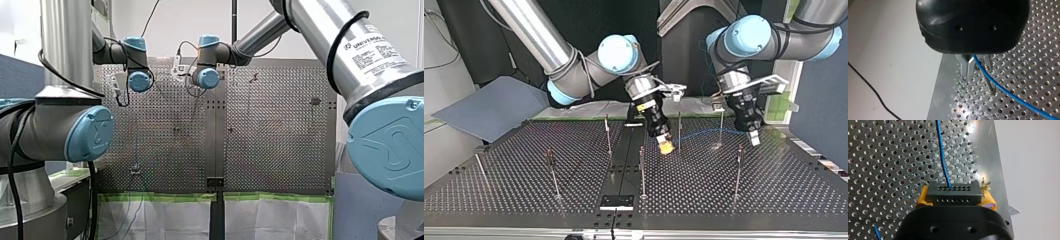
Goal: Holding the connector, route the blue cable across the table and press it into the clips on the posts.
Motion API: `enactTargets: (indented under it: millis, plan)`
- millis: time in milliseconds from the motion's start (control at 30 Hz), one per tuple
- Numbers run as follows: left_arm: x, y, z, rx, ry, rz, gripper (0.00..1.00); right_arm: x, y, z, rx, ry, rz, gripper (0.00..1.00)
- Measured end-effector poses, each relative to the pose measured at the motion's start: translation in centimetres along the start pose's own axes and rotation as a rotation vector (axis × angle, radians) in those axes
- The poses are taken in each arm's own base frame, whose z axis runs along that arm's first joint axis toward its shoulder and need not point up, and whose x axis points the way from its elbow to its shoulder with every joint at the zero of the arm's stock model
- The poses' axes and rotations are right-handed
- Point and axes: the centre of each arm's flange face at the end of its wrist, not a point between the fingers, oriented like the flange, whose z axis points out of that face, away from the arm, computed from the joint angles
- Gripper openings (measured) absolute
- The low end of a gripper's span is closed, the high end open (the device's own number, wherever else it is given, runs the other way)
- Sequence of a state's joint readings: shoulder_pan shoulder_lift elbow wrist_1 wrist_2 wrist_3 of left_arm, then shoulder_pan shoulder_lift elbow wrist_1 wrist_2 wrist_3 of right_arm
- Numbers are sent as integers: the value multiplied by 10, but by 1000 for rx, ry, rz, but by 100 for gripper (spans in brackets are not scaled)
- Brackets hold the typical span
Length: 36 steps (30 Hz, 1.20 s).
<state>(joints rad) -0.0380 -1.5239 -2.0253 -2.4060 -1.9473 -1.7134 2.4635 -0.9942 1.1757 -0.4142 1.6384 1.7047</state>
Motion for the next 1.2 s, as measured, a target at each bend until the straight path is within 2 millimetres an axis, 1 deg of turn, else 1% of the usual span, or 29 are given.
enactTargets:
  millis: [100,267,467,700,900,1100,1200]
  plan:
    - [5,1,7,-4,4,4,0,0,0,3,1,0,0,0]
    - [15,4,21,-13,7,10,0,-6,1,9,0,-9,0,0]
    - [13,10,34,-31,-12,8,0,-8,-3,17,5,-12,0,0]
    - [12,16,43,-20,-26,-2,0,-4,-12,24,17,1,3,0]
    - [15,21,55,4,-37,-22,0,-7,-13,31,15,-2,3,0]
    - [11,37,70,-4,-57,-21,0,-13,-13,38,11,-7,3,0]
    - [15,47,80,-2,-55,-19,0,-13,-11,43,1,-5,2,0]
